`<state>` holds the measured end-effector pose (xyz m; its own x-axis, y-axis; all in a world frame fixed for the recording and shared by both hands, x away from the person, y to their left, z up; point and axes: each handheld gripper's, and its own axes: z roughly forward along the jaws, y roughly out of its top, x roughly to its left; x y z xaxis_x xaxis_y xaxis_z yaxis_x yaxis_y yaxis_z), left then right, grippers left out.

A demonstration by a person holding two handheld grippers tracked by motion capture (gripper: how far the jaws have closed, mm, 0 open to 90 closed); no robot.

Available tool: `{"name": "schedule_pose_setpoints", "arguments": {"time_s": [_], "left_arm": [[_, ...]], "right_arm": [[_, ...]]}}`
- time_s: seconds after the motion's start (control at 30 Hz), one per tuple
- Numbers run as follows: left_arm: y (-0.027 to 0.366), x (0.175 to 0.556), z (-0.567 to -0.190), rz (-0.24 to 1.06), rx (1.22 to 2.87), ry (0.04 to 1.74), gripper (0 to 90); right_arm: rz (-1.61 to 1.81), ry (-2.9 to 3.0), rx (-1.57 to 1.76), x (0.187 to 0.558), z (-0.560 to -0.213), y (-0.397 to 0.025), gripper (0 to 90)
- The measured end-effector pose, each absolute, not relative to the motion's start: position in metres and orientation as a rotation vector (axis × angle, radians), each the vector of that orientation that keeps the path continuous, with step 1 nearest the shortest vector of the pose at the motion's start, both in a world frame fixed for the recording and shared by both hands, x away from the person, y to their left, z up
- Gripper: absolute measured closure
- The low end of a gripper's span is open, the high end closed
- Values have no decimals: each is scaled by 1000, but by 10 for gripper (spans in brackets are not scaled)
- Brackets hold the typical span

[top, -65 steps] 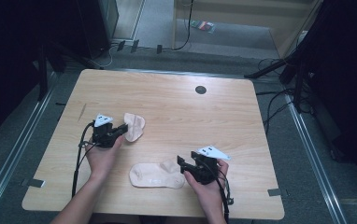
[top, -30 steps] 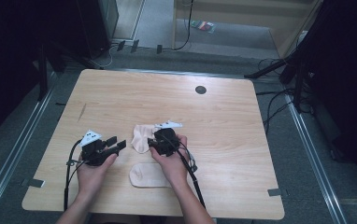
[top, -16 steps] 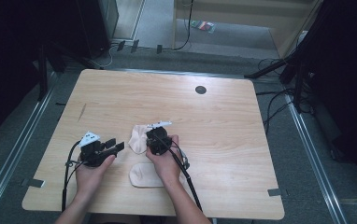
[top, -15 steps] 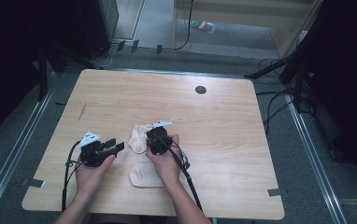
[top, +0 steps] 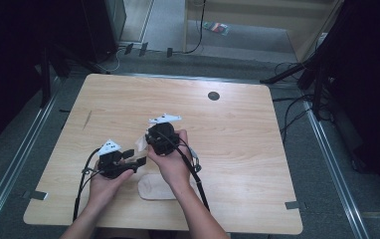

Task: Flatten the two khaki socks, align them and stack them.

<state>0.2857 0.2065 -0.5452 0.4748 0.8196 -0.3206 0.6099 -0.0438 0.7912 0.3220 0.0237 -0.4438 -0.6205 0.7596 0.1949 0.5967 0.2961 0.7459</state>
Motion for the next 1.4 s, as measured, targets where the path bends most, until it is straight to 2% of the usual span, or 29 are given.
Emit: {"name": "schedule_pose_setpoints", "arguments": {"time_s": [0.13, 0.17, 0.2, 0.23, 0.3, 0.33, 0.37, 0.4, 0.43, 0.5, 0.57, 0.6, 0.67, 0.7, 0.8, 0.83, 0.93, 0.97, 1.0, 1.03, 1.13, 1.2, 1.4], "left_arm": [[203, 295, -542, 304, 1721, 1273, 294], [202, 297, -540, 395, 1734, 1297, 372], [202, 297, -540, 395, 1734, 1297, 450], [205, 296, -536, 501, 1755, 1288, 629], [208, 290, -529, 680, 1789, 1250, 830], [208, 290, -529, 680, 1789, 1250, 888], [207, 283, -524, 875, 1822, 1206, 892], [207, 283, -524, 875, 1822, 1206, 892], [203, 279, -523, 940, 1850, 1170, 884], [190, 275, -530, 990, 1969, 1081, 808], [187, 274, -534, 980, 1999, 1062, 800], [184, 273, -541, 944, 2024, 1059, 803], [182, 273, -543, 929, 2032, 1058, 809], [180, 273, -545, 906, 2040, 1053, 832], [175, 272, -547, 863, 2054, 1036, 819], [174, 272, -548, 819, 2059, 1023, 803], [174, 271, -549, 796, 2066, 1019, 703], [174, 270, -549, 789, 2059, 1028, 664], [175, 270, -549, 801, 2062, 1034, 638], [176, 269, -550, 811, 2070, 1039, 638], [184, 268, -550, 777, 2043, 1081, 595], [191, 270, -548, 728, 1996, 1120, 584], [205, 281, -542, 663, 1856, 1209, 606]], "right_arm": [[1287, 2369, 1242, 318, -434, 24, 886], [1367, 2384, 1221, 314, -426, 19, 886], [1367, 2384, 1221, 314, -426, 19, 886], [1416, 2381, 1215, 312, -417, 9, 886], [1427, 2379, 1197, 311, -413, -3, 886], [1427, 2379, 1197, 311, -413, -3, 886], [1373, 2363, 1184, 314, -414, -20, 886], [1373, 2363, 1184, 314, -414, -20, 886], [1320, 2378, 1197, 320, -424, -36, 887], [1250, 2387, 1223, 325, -438, -47, 887], [1206, 2393, 1235, 329, -447, -53, 887], [1139, 2413, 1259, 336, -466, -66, 887], [1115, 2425, 1269, 339, -475, -72, 886], [1094, 2436, 1285, 342, -491, -83, 885], [1057, 2421, 1260, 344, -503, -91, 873], [1046, 2412, 1256, 344, -504, -92, 868], [1029, 2387, 1244, 345, -506, -96, 829], [1018, 2338, 1262, 348, -508, -101, 715], [1006, 2303, 1278, 349, -509, -103, 641], [1006, 2303, 1278, 349, -509, -103, 641], [941, 2194, 1346, 354, -510, -113, 560], [990, 2145, 1393, 354, -507, -120, 531], [1075, 2108, 1429, 344, -504, -128, 568]]}}
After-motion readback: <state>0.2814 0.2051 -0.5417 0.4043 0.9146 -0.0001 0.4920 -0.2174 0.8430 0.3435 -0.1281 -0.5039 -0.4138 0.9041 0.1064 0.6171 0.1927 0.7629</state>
